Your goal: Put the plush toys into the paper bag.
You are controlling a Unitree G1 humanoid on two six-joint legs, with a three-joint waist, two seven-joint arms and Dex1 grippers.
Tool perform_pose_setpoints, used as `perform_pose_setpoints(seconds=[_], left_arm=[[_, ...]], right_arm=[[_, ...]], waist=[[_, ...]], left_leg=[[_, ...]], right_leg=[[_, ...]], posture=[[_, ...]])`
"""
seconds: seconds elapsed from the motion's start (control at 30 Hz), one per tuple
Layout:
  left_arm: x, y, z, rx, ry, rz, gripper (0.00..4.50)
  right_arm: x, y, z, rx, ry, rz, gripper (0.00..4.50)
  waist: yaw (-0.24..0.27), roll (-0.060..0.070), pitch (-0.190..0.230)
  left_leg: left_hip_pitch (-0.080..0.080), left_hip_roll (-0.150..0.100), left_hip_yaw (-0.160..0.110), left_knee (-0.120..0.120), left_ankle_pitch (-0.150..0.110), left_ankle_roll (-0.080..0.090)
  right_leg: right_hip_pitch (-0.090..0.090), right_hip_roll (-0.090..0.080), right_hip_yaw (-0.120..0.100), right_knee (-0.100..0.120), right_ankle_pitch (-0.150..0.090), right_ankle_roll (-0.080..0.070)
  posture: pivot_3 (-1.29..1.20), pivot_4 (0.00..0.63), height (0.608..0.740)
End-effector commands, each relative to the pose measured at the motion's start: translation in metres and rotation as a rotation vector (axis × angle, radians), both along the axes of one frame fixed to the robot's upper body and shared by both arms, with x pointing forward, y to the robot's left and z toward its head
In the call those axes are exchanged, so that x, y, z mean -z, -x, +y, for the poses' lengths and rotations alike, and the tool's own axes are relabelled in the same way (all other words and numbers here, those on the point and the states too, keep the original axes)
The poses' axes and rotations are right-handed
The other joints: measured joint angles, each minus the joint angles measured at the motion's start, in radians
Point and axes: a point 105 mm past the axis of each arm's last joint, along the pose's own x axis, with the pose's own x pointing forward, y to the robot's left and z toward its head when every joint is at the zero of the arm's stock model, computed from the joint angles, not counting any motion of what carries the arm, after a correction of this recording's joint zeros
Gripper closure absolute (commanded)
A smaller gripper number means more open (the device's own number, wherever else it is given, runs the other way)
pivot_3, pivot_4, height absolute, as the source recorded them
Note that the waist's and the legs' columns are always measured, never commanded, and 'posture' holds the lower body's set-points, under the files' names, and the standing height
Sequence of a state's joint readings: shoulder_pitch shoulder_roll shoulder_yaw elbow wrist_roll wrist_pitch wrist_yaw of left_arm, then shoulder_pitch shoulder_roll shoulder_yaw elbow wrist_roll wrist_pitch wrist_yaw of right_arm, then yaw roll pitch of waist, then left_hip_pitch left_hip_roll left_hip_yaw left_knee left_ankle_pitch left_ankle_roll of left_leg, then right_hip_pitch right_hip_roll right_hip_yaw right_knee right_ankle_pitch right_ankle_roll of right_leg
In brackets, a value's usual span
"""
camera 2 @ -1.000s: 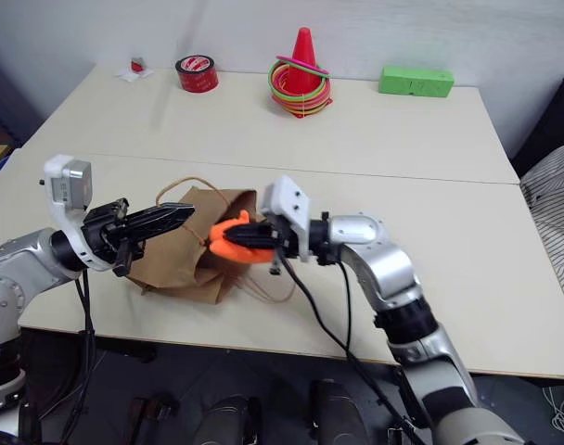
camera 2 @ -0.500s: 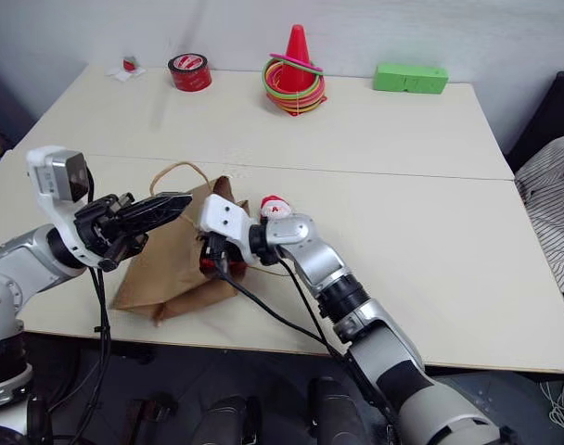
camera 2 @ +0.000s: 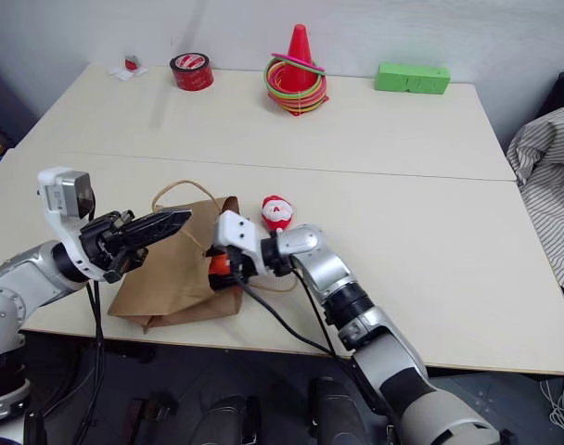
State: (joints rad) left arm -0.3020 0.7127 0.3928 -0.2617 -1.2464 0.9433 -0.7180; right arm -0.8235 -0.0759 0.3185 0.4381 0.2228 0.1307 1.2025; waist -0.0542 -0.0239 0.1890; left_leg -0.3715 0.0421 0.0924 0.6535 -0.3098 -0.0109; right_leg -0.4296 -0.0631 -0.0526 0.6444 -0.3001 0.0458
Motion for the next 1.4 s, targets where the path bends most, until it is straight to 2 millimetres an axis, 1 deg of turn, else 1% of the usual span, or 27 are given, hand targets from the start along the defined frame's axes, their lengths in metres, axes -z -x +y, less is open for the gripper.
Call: perform_pose_setpoints(seconds=[0.03,0.07,0.13,0.17,0.23,0.3,0.33,0.43,0.47,0.5,0.53,0.57,0.63,0.7,0.73,0.77,0.8,0.87,0.93,0.97,1.03,1.1,1.17,1.2,1.27,1.3,1.4], left_arm=[[-0.010,0.006,0.006,-0.018,-0.019,-0.063,4.50],[-0.010,0.006,0.007,-0.021,-0.025,-0.062,4.50],[-0.009,0.007,0.008,-0.025,-0.043,-0.063,4.50],[-0.009,0.007,0.009,-0.028,-0.053,-0.069,4.50],[-0.011,0.008,0.011,-0.037,-0.075,-0.086,4.50],[-0.014,0.011,0.017,-0.052,-0.106,-0.099,4.50],[-0.015,0.011,0.019,-0.057,-0.116,-0.101,4.50],[-0.015,0.013,0.030,-0.084,-0.179,-0.102,4.50],[-0.015,0.013,0.033,-0.089,-0.189,-0.097,4.50],[-0.014,0.013,0.035,-0.091,-0.195,-0.089,4.50],[-0.013,0.013,0.037,-0.088,-0.200,-0.078,4.50],[-0.012,0.013,0.039,-0.084,-0.207,-0.066,4.50],[-0.010,0.013,0.041,-0.074,-0.224,-0.045,4.50],[-0.010,0.011,0.045,-0.082,-0.234,-0.036,4.50],[-0.009,0.009,0.048,-0.094,-0.254,-0.036,4.50],[-0.008,0.008,0.050,-0.102,-0.270,-0.037,4.50],[-0.008,0.008,0.052,-0.106,-0.281,-0.037,4.50],[-0.008,0.008,0.056,-0.111,-0.291,-0.031,4.50],[-0.008,0.007,0.060,-0.123,-0.310,-0.037,4.50],[-0.009,0.006,0.062,-0.131,-0.316,-0.050,4.50],[-0.012,0.004,0.064,-0.143,-0.323,-0.078,4.50],[-0.014,0.005,0.065,-0.141,-0.327,-0.089,4.50],[-0.015,0.006,0.067,-0.140,-0.332,-0.092,4.50],[-0.015,0.006,0.068,-0.140,-0.336,-0.095,4.50],[-0.017,0.008,0.070,-0.147,-0.342,-0.105,4.50],[-0.018,0.008,0.071,-0.151,-0.345,-0.109,4.50],[-0.019,0.009,0.075,-0.164,-0.347,-0.121,4.50]], right_arm=[[-0.042,0.013,-0.027,-0.063,-0.175,0.144,0.34],[-0.046,0.017,-0.037,-0.081,-0.194,0.147,0.04],[-0.047,0.020,-0.059,-0.070,-0.204,0.112,0.04],[-0.046,0.017,-0.073,-0.025,-0.212,0.099,0.04],[-0.047,0.007,-0.099,0.103,-0.250,0.011,0.04],[-0.037,0.002,-0.134,0.237,-0.227,-0.068,0.04],[-0.033,0.001,-0.144,0.278,-0.211,-0.095,0.04],[-0.001,-0.002,-0.202,0.529,-0.076,-0.118,0.04],[0.009,-0.002,-0.217,0.599,-0.028,-0.128,0.04],[0.016,-0.002,-0.226,0.650,0.012,-0.137,0.04],[0.021,-0.003,-0.231,0.695,0.039,-0.121,0.04],[0.024,-0.003,-0.230,0.711,0.051,-0.081,0.04],[0.019,-0.008,-0.214,0.720,0.033,-0.021,0.04],[0.006,-0.015,-0.188,0.681,0.000,-0.024,0.04],[0.002,-0.023,-0.175,0.689,-0.005,0.009,0.04],[0.000,-0.031,-0.163,0.702,0.013,0.036,0.04],[0.000,-0.037,-0.156,0.716,0.031,0.056,0.04],[-0.012,-0.053,-0.125,0.682,0.015,0.059,0.04],[-0.019,-0.065,-0.098,0.654,0.017,0.061,0.04],[-0.018,-0.073,-0.088,0.664,0.042,0.066,0.04],[-0.015,-0.086,-0.075,0.699,0.087,0.054,0.04],[-0.009,-0.099,-0.066,0.734,0.118,0.041,0.04],[0.000,-0.105,-0.061,0.746,0.172,0.041,0.04],[0.003,-0.107,-0.060,0.746,0.194,0.030,0.21],[0.005,-0.111,-0.059,0.768,0.205,0.034,0.68],[0.005,-0.112,-0.059,0.766,0.212,0.035,0.98],[0.006,-0.111,-0.058,0.740,0.223,0.022,2.09]], waist=[[0.001,0.000,0.000],[0.002,0.000,0.000],[0.002,0.000,0.000],[0.001,0.000,0.000],[0.003,0.000,0.000],[0.006,0.000,0.000],[0.009,0.000,0.000],[0.016,0.000,0.000],[0.021,0.000,0.000],[0.023,0.000,0.000],[0.022,0.000,0.000],[0.018,0.000,0.000],[0.007,0.000,0.000],[-0.003,0.000,0.000],[-0.007,0.000,0.000],[-0.009,0.000,0.001],[-0.008,0.000,0.001],[-0.004,0.000,0.001],[-0.003,0.000,0.001],[-0.003,0.000,0.001],[-0.002,0.000,0.001],[0.000,-0.001,0.000],[-0.002,-0.001,0.000],[-0.003,-0.001,0.000],[-0.005,-0.001,0.000],[-0.005,-0.001,0.000],[-0.007,-0.001,0.000]], left_leg=[[0.000,0.000,0.000,0.000,0.000,0.000],[0.000,0.000,0.000,0.000,0.000,0.000],[0.000,0.000,-0.001,-0.001,0.000,0.000],[0.001,0.000,0.000,-0.001,0.000,0.000],[0.001,0.000,0.000,-0.002,0.000,0.000],[0.001,-0.001,0.000,-0.003,0.000,0.000],[0.001,-0.001,0.000,-0.003,0.000,0.000],[0.001,-0.001,0.001,-0.004,0.000,0.000],[0.001,-0.001,0.001,-0.004,0.000,0.000],[0.001,-0.001,0.001,-0.005,0.000,0.000],[0.001,-0.001,0.001,-0.005,0.000,0.000],[0.001,-0.001,0.002,-0.004,0.000,0.000],[0.003,-0.001,0.002,-0.004,0.000,0.000],[0.005,0.000,0.003,-0.004,0.001,-0.001],[0.006,0.000,0.002,-0.004,0.001,-0.001],[0.006,0.001,0.002,-0.005,0.002,-0.001],[0.006,0.002,0.002,-0.004,0.002,-0.002],[0.006,0.003,0.001,-0.005,0.004,-0.004],[0.001,0.004,0.001,-0.005,0.006,-0.008],[-0.001,0.004,0.001,-0.005,0.006,-0.009],[-0.004,0.004,0.002,-0.005,0.006,-0.009],[-0.005,0.004,0.002,-0.004,0.006,-0.008],[-0.007,0.003,0.002,-0.003,0.006,-0.007],[-0.008,0.003,0.002,-0.003,0.005,-0.006],[-0.009,0.003,0.003,-0.003,0.005,-0.005],[-0.009,0.003,0.003,-0.003,0.005,-0.005],[-0.009,0.003,0.002,-0.003,0.005,-0.005]], right_leg=[[0.000,0.000,0.000,0.000,0.000,0.000],[0.000,0.000,0.000,0.000,0.000,0.000],[0.000,0.000,0.000,-0.001,0.000,0.000],[0.000,0.000,0.000,-0.002,0.000,0.000],[0.000,0.000,0.000,-0.004,0.000,0.000],[0.000,0.000,0.000,-0.005,0.000,0.000],[0.000,0.000,0.000,-0.005,0.000,0.000],[0.000,0.000,0.000,-0.007,0.000,0.000],[0.000,0.000,0.000,-0.007,0.000,0.000],[0.000,0.000,0.000,-0.008,0.000,-0.001],[0.000,0.000,0.000,-0.008,0.000,-0.001],[0.000,0.000,0.001,-0.007,0.000,-0.001],[0.000,0.000,0.002,-0.005,0.000,-0.002],[0.000,0.000,0.002,-0.002,0.000,-0.003],[0.000,0.001,0.002,-0.001,0.001,-0.004],[0.000,0.002,0.002,0.001,0.001,-0.006],[0.000,0.003,0.002,0.001,0.001,-0.008],[-0.003,0.004,0.001,0.004,0.000,-0.010],[-0.008,0.005,0.000,0.004,0.000,-0.011],[-0.010,0.004,0.001,0.006,0.000,-0.011],[-0.013,0.004,0.001,0.006,-0.001,-0.012],[-0.014,0.004,0.000,0.004,-0.001,-0.012],[-0.014,0.004,0.000,0.003,0.000,-0.011],[-0.014,0.003,0.001,0.002,0.000,-0.010],[-0.014,0.003,0.001,0.002,0.001,-0.009],[-0.014,0.003,0.001,0.002,0.001,-0.009],[-0.014,0.003,0.000,0.003,0.001,-0.009]], posture=[[0.00,0.150,0.740],[0.00,0.150,0.740],[0.00,0.150,0.740],[0.00,0.150,0.740],[0.00,0.150,0.740],[0.00,0.150,0.740],[0.00,0.150,0.740],[0.00,0.150,0.740],[0.00,0.150,0.740],[0.00,0.150,0.740],[0.00,0.150,0.740],[0.00,0.150,0.740],[0.00,0.150,0.740],[0.00,0.150,0.740],[0.00,0.150,0.740],[0.00,0.150,0.740],[0.00,0.150,0.740],[0.00,0.150,0.740],[0.00,0.150,0.740],[0.00,0.150,0.740],[0.00,0.150,0.740],[0.00,0.150,0.740],[0.00,0.150,0.740],[0.00,0.150,0.740],[0.00,0.150,0.740],[0.00,0.150,0.740],[0.00,0.150,0.740]])
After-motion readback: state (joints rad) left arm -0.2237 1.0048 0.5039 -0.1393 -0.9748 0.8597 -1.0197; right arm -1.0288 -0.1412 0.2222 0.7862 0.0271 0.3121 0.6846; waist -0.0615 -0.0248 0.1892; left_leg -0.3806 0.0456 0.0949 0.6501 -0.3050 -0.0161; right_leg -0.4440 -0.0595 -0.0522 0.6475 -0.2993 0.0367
